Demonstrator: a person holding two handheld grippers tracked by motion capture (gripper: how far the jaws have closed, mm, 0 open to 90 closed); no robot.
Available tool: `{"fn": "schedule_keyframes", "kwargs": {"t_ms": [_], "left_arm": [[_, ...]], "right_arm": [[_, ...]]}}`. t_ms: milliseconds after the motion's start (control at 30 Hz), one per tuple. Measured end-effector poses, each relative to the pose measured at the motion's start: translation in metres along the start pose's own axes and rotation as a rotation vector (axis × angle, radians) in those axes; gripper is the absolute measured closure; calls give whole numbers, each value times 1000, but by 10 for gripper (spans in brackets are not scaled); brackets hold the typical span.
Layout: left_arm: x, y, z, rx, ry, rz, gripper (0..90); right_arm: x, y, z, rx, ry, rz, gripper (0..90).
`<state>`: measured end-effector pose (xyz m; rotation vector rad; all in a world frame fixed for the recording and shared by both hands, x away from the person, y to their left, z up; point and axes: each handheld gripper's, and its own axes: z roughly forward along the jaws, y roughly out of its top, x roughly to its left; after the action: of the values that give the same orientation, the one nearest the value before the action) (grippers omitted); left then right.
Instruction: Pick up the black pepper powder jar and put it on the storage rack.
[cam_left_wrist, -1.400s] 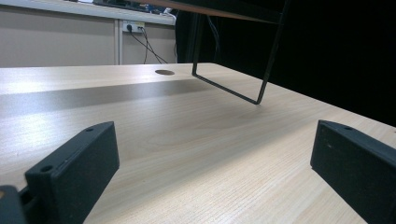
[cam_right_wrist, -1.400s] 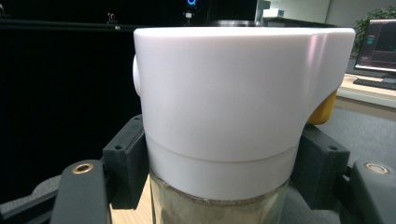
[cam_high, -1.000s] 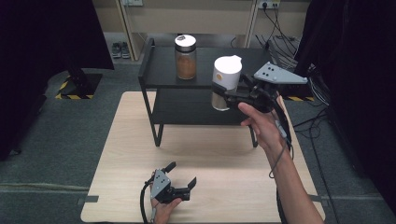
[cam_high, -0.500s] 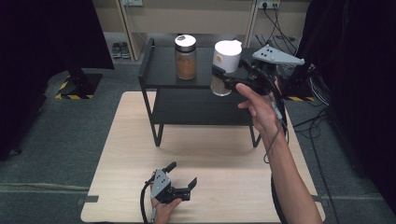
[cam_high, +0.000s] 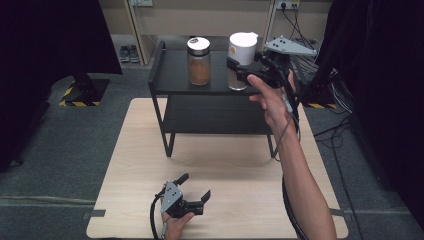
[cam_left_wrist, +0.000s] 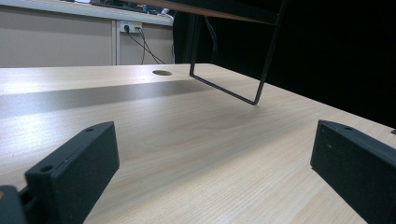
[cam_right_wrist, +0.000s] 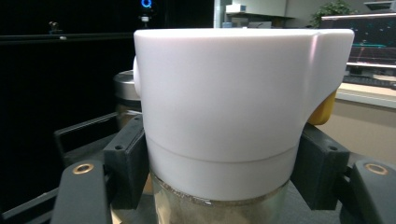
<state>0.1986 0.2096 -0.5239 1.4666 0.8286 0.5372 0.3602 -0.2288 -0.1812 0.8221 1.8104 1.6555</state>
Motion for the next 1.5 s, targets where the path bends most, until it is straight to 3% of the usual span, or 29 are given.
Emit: {"fn": "schedule_keyframes", "kwargs": {"t_ms": [567, 1167, 1367, 1500], "left_arm": [[0, -1, 0, -3, 0, -4, 3], [0, -1, -1, -6, -1, -5, 3], [0, -1, -1, -5, 0, -4, 3], [0, -1, -1, -3, -1, -3, 3]], "right_arm": [[-2, -1, 24, 2, -71, 10, 307], [-1, -9, 30, -1, -86, 1, 305], [-4, -13, 26, -2, -80, 42, 118], [-5, -19, 20, -31, -75, 65, 58]]}}
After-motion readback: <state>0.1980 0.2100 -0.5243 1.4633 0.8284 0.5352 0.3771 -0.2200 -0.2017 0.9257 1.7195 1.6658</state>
